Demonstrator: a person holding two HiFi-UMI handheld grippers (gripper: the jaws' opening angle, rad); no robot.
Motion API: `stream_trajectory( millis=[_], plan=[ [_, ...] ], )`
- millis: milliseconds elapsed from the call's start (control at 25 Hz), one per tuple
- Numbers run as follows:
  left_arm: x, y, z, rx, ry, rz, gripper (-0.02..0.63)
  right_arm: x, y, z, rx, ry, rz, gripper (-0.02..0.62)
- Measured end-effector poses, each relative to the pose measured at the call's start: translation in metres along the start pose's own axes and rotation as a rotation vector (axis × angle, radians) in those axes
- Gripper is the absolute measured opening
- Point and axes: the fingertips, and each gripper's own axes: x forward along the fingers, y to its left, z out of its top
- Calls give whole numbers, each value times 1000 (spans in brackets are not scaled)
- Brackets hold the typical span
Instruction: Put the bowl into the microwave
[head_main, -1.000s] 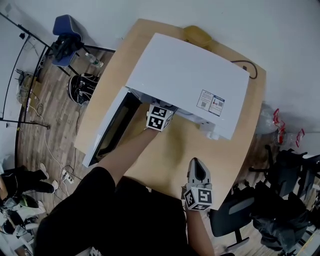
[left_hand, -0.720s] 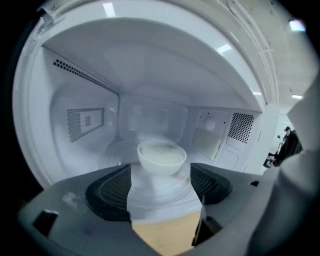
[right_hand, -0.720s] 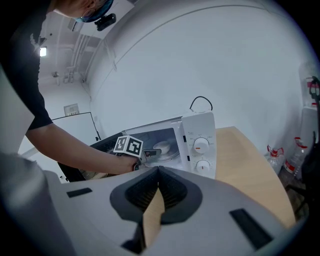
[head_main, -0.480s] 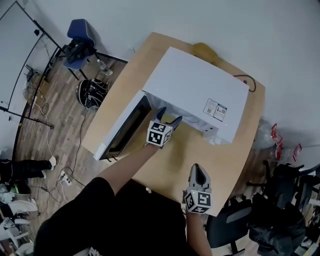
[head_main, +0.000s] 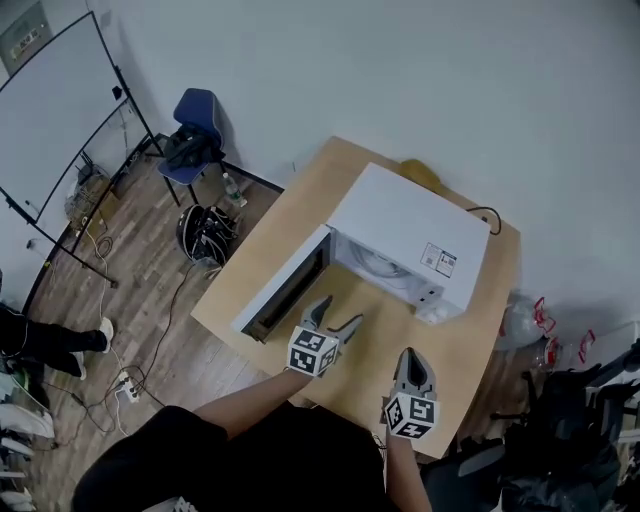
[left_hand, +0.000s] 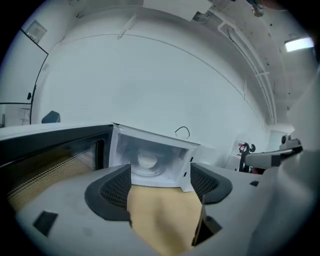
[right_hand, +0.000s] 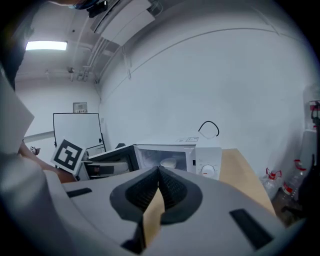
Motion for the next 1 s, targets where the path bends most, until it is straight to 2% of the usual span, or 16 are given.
stream_trajectory(
  millis=[120, 240, 400, 520, 640, 720, 800, 1000],
  plan=[
    [-49, -23, 7, 6, -40, -45, 347, -20, 25, -1, -22, -10, -29, 60],
    [-99, -41, 7, 34, -22, -75, 347, -47, 57, -3, -16, -14, -56, 60],
    [-170, -52, 12, -17, -22, -92, 347, -94, 102, -4, -32, -10, -83, 60],
    [-219, -64, 15, -61, -27, -137, 345, -128, 131, -4, -39, -25, -105, 60],
    [-256, -74, 11, -51, 9, -164, 339, -158, 157, -4, -38, -40, -129, 60],
    [-274, -79, 13, -36, 1, -180, 331, -173, 172, -4, -45, -48, -144, 60],
    [-290, -87, 17, -15, -16, -209, 310, -185, 185, -4, -56, -55, -156, 60],
    [-325, -103, 23, 9, -61, -269, 174, -208, 207, -6, -65, -65, -167, 60]
  ],
)
